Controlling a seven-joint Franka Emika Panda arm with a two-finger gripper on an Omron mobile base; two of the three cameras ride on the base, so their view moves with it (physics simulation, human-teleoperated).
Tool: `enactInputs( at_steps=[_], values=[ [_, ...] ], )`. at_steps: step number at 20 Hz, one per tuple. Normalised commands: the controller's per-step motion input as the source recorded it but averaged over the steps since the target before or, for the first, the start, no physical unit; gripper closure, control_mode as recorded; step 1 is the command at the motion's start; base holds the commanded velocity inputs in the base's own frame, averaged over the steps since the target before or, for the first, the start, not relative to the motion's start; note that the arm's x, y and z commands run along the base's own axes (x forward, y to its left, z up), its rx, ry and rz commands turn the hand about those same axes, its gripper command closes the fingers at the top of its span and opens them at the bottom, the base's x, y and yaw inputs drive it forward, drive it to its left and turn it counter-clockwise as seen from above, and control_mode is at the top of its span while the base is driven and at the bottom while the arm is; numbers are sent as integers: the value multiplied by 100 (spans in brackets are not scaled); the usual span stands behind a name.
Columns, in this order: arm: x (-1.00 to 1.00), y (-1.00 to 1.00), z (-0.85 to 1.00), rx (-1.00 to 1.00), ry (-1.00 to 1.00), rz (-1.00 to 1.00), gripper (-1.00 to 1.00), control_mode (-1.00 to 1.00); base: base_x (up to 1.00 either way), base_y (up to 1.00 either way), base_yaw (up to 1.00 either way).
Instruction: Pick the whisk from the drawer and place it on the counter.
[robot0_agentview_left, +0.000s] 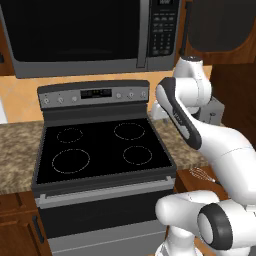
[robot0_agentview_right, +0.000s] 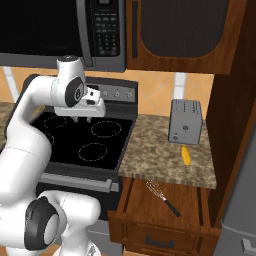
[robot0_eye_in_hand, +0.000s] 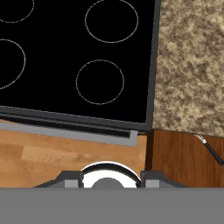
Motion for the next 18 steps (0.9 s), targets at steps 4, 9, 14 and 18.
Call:
enactInputs(
  at_steps=[4, 9, 14, 18],
  values=[
    [-22, -30, -1, 0, -6, 0, -100, -100, 0, 0, 0],
    [-48, -98, -6, 6, -3, 0, -100, -100, 0, 0, 0],
    [-35, -93, -18, 1, 0, 0, -100, -100, 0, 0, 0],
    [-24, -40, -44, -3, 0, -5, -100, -100, 0, 0, 0]
  ],
)
